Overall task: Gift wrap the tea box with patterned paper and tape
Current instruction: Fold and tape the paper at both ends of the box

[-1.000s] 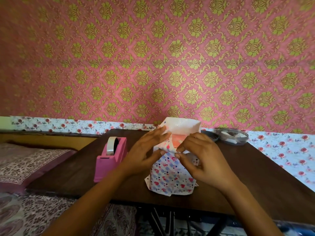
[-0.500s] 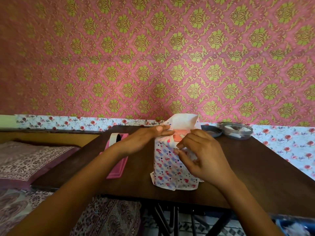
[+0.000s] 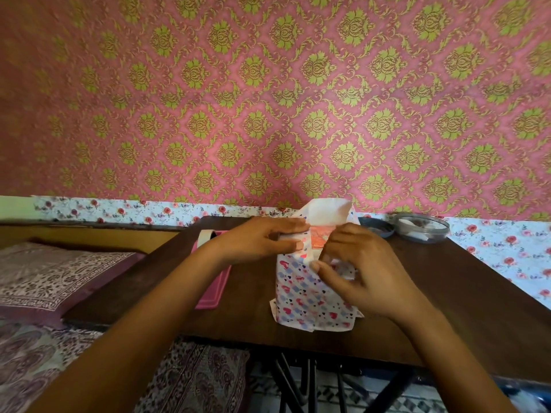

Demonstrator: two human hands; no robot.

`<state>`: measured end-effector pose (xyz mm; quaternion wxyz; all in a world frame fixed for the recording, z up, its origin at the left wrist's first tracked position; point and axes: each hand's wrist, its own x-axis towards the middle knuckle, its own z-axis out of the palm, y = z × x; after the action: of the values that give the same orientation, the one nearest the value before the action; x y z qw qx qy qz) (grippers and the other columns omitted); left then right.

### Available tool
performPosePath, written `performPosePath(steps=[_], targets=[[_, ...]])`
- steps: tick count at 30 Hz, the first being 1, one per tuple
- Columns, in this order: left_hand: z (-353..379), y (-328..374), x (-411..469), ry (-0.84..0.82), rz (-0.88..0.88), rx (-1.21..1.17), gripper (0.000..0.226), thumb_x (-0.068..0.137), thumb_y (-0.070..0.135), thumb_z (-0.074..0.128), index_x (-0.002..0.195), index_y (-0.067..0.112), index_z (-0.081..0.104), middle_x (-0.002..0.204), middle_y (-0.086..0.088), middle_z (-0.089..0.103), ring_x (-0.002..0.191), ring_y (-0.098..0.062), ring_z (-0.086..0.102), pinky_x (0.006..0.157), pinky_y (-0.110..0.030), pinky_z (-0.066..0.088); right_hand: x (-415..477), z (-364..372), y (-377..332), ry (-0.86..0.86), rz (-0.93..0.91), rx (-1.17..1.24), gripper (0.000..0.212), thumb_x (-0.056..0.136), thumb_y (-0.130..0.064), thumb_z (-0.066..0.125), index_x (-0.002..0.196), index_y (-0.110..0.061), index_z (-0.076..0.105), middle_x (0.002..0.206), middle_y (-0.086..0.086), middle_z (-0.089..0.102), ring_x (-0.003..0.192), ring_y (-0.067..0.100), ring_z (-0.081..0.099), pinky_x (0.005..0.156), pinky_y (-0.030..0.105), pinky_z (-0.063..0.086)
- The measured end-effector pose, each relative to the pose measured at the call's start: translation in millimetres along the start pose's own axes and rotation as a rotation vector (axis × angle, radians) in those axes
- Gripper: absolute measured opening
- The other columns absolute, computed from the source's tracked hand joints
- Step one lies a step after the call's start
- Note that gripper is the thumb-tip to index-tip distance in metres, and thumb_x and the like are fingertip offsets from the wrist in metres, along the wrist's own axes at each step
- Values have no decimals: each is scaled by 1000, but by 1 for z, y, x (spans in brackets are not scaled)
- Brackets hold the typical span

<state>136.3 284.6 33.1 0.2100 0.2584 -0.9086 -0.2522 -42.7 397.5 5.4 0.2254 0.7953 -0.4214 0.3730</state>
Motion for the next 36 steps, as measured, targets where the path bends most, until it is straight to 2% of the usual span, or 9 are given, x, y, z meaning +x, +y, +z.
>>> performPosePath(steps=[5, 8, 12, 18, 23, 27, 31, 33, 36], targets=[[12, -5, 5, 17, -9, 416, 85, 76, 32, 74, 146, 24, 26, 152, 4, 28, 138, -15, 28, 112, -31, 24, 27, -2, 11, 44, 199, 95, 31, 89, -41, 46, 77, -22, 67, 73, -9, 60, 64, 8, 49, 54, 22, 34], [18, -10, 6, 82, 0, 340, 84, 78, 29, 73, 146, 24, 25, 153, 3, 27, 139, -15, 26, 112, -28, 19, 36, 1, 17, -111, 228, 30, 46, 87, -49, 38, 98, -20, 72, 91, -2, 71, 64, 9, 54, 55, 24, 41], [17, -11, 7, 78, -13, 381, 87, 75, 34, 74, 146, 24, 24, 151, 3, 30, 136, -16, 30, 113, -33, 26, 42, -6, 17, -2, 249, 92, 49, 87, -54, 36, 95, -22, 72, 96, -1, 72, 75, 12, 61, 64, 31, 49], [6, -3, 2, -34, -35, 216, 76, 82, 25, 69, 146, 27, 26, 153, 10, 23, 138, -7, 22, 102, -12, 16, 33, -8, 10, -228, 127, 48, 16, 81, -50, 57, 83, -37, 67, 79, -11, 65, 72, 8, 59, 56, 24, 40], [-10, 5, 0, -69, -181, -269, 51, 84, 42, 51, 133, 29, 49, 137, 18, 42, 122, -4, 39, 101, -22, 26, 13, 5, 11, -119, 26, 2, 11, 81, -30, 61, 76, -23, 68, 73, -5, 66, 69, 15, 58, 57, 31, 47], [1, -1, 7, 75, -103, -276, 35, 91, 19, 57, 125, 12, 58, 136, 5, 51, 123, -3, 46, 89, -8, 43, 15, 3, 10, -213, -2, -13, 19, 83, -35, 57, 75, -22, 68, 76, -6, 66, 74, 14, 56, 60, 30, 44], [3, -1, 8, 102, -75, -274, 36, 86, 11, 63, 121, 11, 61, 133, 2, 55, 119, -7, 52, 95, -18, 46, 28, -3, 10, -130, 174, 145, 37, 88, -44, 47, 68, -19, 67, 65, -7, 59, 61, 6, 50, 53, 30, 36], [1, 2, 8, 79, -75, -310, 35, 84, 10, 65, 118, 16, 62, 128, 3, 59, 117, -11, 56, 98, -29, 47, 40, -4, 12, -58, 241, 99, 32, 86, -40, 50, 82, -15, 69, 76, -3, 64, 69, 16, 58, 57, 30, 39], [1, 6, 5, 90, -102, -355, 41, 83, 5, 66, 119, 15, 50, 124, 2, 60, 112, -7, 57, 96, -33, 49, 52, 0, 19, -293, 356, 28, 45, 83, -41, 65, 121, -17, 60, 120, 4, 62, 106, 23, 57, 85, 36, 46]])
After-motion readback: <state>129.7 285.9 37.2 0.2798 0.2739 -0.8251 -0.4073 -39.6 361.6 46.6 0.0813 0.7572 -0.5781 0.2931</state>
